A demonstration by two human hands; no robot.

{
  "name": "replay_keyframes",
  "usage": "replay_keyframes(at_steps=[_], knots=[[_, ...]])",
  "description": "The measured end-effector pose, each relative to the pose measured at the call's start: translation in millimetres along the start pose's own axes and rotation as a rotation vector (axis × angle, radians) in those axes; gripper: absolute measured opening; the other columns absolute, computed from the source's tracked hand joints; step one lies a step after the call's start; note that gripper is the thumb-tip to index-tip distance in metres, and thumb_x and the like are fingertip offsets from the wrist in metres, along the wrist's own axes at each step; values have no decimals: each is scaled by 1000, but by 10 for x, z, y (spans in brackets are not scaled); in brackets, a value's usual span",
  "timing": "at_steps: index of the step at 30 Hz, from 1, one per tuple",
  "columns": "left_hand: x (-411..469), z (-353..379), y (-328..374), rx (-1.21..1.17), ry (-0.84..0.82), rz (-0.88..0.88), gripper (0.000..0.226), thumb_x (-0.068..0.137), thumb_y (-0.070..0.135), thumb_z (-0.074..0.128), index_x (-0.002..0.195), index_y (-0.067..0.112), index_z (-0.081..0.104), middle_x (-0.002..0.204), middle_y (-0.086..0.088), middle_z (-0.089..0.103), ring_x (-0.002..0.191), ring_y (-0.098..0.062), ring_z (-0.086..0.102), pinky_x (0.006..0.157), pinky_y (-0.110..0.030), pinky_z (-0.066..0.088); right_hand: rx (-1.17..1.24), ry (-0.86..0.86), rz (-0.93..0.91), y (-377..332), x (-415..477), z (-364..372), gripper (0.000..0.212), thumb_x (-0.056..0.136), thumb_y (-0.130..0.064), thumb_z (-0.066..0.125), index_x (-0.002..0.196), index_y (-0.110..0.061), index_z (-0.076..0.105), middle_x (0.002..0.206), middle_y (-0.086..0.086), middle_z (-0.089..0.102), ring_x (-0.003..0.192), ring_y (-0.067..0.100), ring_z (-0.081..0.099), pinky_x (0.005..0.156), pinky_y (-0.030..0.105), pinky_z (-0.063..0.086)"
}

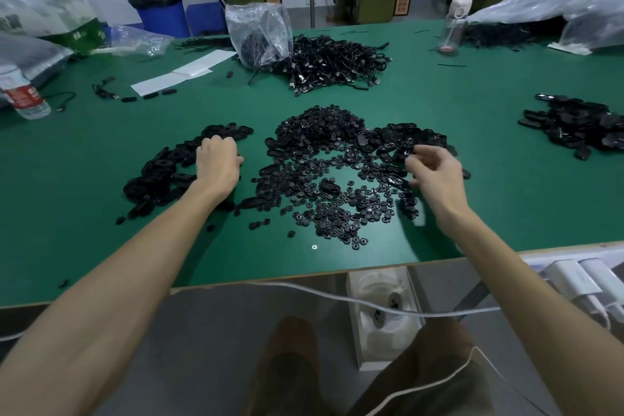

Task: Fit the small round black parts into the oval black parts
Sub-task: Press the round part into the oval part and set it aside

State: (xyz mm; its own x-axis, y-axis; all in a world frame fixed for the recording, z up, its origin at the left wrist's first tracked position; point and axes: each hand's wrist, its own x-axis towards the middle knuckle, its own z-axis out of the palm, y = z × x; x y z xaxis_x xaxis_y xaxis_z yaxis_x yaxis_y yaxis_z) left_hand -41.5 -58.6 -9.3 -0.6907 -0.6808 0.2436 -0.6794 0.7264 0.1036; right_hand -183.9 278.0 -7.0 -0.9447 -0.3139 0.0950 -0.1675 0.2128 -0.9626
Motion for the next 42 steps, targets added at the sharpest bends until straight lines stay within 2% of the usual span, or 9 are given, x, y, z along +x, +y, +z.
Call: replay_keyframes(at_steps=[4, 8, 12, 19, 25, 29, 34, 37, 42], knots=[[-75, -19, 76, -121, 124, 64, 16, 102, 21, 67, 103, 5, 66, 110, -14, 66, 107, -33, 57, 98, -46, 44, -277, -162, -219, -96, -158, 182, 28, 97, -20, 69, 123, -11, 65, 107, -4, 65, 98, 8, 61, 91, 23, 51], [-226, -162, 365, -565, 129, 68, 12, 103, 23, 65, 101, 11, 62, 97, -2, 67, 88, -21, 65, 80, -34, 53, -601, -319, -318, -99, -200, 384, 30, 95, -34, 73, 118, -15, 70, 114, 3, 56, 112, 22, 49, 94, 34, 45], [-519, -300, 706, -1172, -79, -16, 2, 103, 17, 64, 105, 18, 63, 100, -6, 70, 61, -13, 69, 49, -20, 49, -753, -364, -284, -50, -182, 482, 32, 97, -36, 70, 119, -12, 68, 121, 10, 52, 121, 29, 44, 101, 45, 45], [-901, -105, 1011, -1603, -411, -232, 22, 100, 13, 68, 118, 1, 70, 99, -8, 69, 75, -14, 63, 55, -21, 47, -597, -286, -291, -27, -150, 518, 11, 93, -22, 76, 89, -21, 66, 96, 0, 55, 95, 22, 52, 77, 36, 42], [-940, -41, 1078, -1669, -409, -219, 20, 100, 7, 66, 116, -4, 70, 87, -6, 67, 73, -14, 61, 63, -21, 50, -515, -196, -275, -3, -149, 526, 2, 94, -15, 74, 95, -16, 73, 92, 1, 70, 85, 18, 63, 84, 39, 55], [-962, -8, 1134, -1636, -366, -262, 26, 110, 12, 49, 114, -4, 69, 86, -5, 67, 64, -8, 60, 50, -19, 42, -399, -137, -242, -7, -158, 530, 17, 95, -3, 65, 109, -10, 72, 98, 2, 72, 90, 17, 66, 89, 33, 56], [-968, 11, 1158, -1577, -297, -270, 38, 114, 19, 35, 112, -4, 65, 72, -1, 73, 52, -10, 56, 40, -19, 36, -201, -157, -196, -24, -193, 545, 15, 93, -4, 71, 105, -12, 74, 94, 1, 75, 90, 14, 70, 86, 29, 56], [-978, 12, 1156, -1586, -270, -229, 29, 113, 10, 36, 116, -2, 62, 87, -8, 75, 58, -10, 62, 44, -20, 40, 29, -198, -99, -64, -231, 574, 16, 90, -5, 75, 104, -13, 75, 93, 4, 76, 87, 14, 71, 78, 29, 57], [-1012, 64, 1130, -1603, -290, -134, 31, 107, -10, 36, 130, -1, 55, 120, -19, 70, 95, -20, 76, 71, -25, 57, 248, -256, -61, -116, -307, 664, 18, 88, 0, 74, 103, -10, 76, 92, 12, 77, 81, 16, 71, 72, 28, 60]])
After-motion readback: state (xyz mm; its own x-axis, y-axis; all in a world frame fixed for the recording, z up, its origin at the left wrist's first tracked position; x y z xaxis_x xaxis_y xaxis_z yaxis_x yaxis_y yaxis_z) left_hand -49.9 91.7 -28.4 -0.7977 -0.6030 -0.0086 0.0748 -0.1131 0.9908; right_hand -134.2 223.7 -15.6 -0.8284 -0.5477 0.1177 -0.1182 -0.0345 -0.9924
